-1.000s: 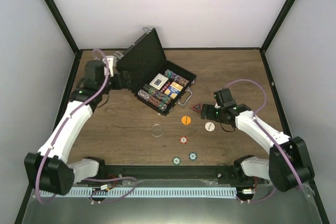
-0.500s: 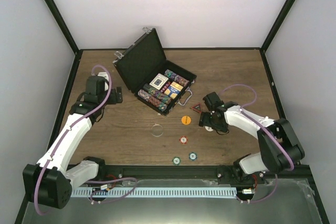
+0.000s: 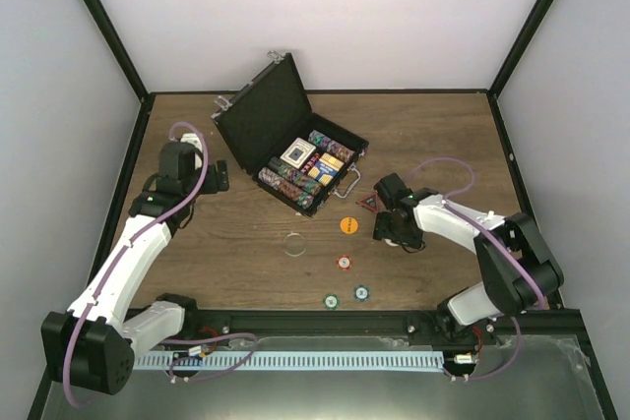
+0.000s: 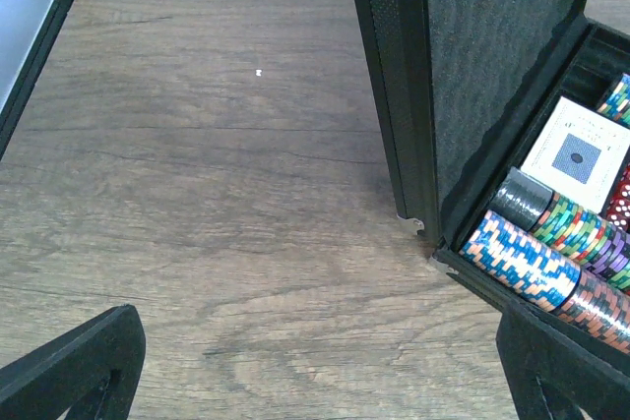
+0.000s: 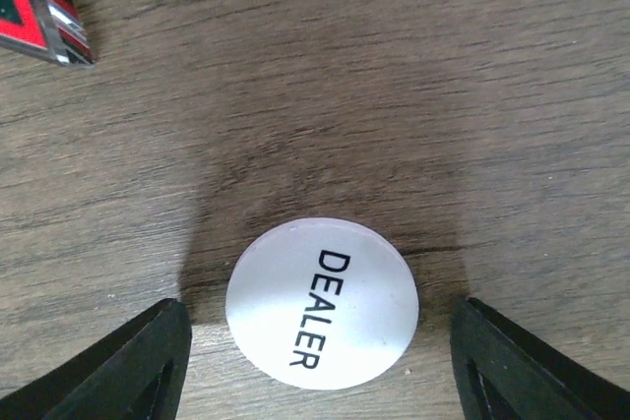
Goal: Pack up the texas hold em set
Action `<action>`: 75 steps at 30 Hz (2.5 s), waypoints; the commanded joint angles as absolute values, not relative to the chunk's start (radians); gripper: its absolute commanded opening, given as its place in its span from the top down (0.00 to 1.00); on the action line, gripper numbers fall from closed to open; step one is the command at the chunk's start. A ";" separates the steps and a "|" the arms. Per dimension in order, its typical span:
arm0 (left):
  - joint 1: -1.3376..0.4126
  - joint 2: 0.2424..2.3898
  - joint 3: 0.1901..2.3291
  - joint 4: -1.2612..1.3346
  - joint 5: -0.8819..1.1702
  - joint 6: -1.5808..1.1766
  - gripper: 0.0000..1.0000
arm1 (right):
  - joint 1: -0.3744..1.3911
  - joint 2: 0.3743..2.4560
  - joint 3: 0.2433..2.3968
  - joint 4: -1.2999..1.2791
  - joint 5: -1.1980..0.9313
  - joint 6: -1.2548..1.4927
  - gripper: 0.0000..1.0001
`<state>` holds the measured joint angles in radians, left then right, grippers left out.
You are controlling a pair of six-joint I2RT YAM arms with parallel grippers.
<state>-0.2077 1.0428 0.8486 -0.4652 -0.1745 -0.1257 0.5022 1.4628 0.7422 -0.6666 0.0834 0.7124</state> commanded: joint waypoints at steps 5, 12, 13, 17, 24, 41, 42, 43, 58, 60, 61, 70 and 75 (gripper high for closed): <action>-0.208 1.027 0.837 -0.448 -0.171 -0.118 0.00 | 0.519 1.510 0.771 -0.676 0.100 0.715 0.32; -0.208 1.029 0.837 -0.445 -0.166 -0.118 0.00 | 0.524 1.519 0.770 -0.664 0.080 0.709 0.40; -0.208 1.029 0.837 -0.445 -0.165 -0.118 0.00 | 0.525 1.518 0.767 -0.660 0.073 0.709 0.40; -0.207 1.026 0.837 -0.445 -0.166 -0.118 0.00 | 0.537 1.506 0.759 -0.646 0.054 0.709 0.43; -0.207 1.024 0.838 -0.445 -0.164 -0.118 0.00 | 0.572 1.504 0.782 -0.630 0.038 0.706 0.47; -0.207 1.025 0.836 -0.443 -0.158 -0.119 0.00 | 0.607 1.579 1.070 -0.662 0.074 0.621 0.48; -0.207 1.026 0.836 -0.444 -0.158 -0.120 0.00 | 0.609 1.596 1.087 -0.679 0.080 0.619 0.48; -0.208 1.025 0.836 -0.445 -0.158 -0.120 0.00 | 0.610 1.604 1.092 -0.689 0.088 0.617 0.48; -0.208 1.025 0.834 -0.443 -0.144 -0.121 0.00 | 0.633 1.591 0.942 -0.708 0.101 0.626 0.34; -0.208 1.024 0.833 -0.443 -0.146 -0.121 0.00 | 0.637 1.600 0.938 -0.704 0.096 0.623 0.34; -0.208 1.023 0.832 -0.443 -0.147 -0.121 0.00 | 0.638 1.605 0.935 -0.701 0.094 0.622 0.33; -0.208 1.026 0.832 -0.443 -0.144 -0.123 0.00 | 0.655 1.647 0.916 -0.704 0.119 0.643 0.33; -0.208 1.028 0.832 -0.443 -0.143 -0.123 0.00 | 0.655 1.645 0.903 -0.696 0.120 0.648 0.33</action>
<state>-0.2077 1.0325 0.8410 -0.4580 -0.1520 -0.1261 0.6460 1.6428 0.9192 -0.6941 0.0986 0.6296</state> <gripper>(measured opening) 0.998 0.670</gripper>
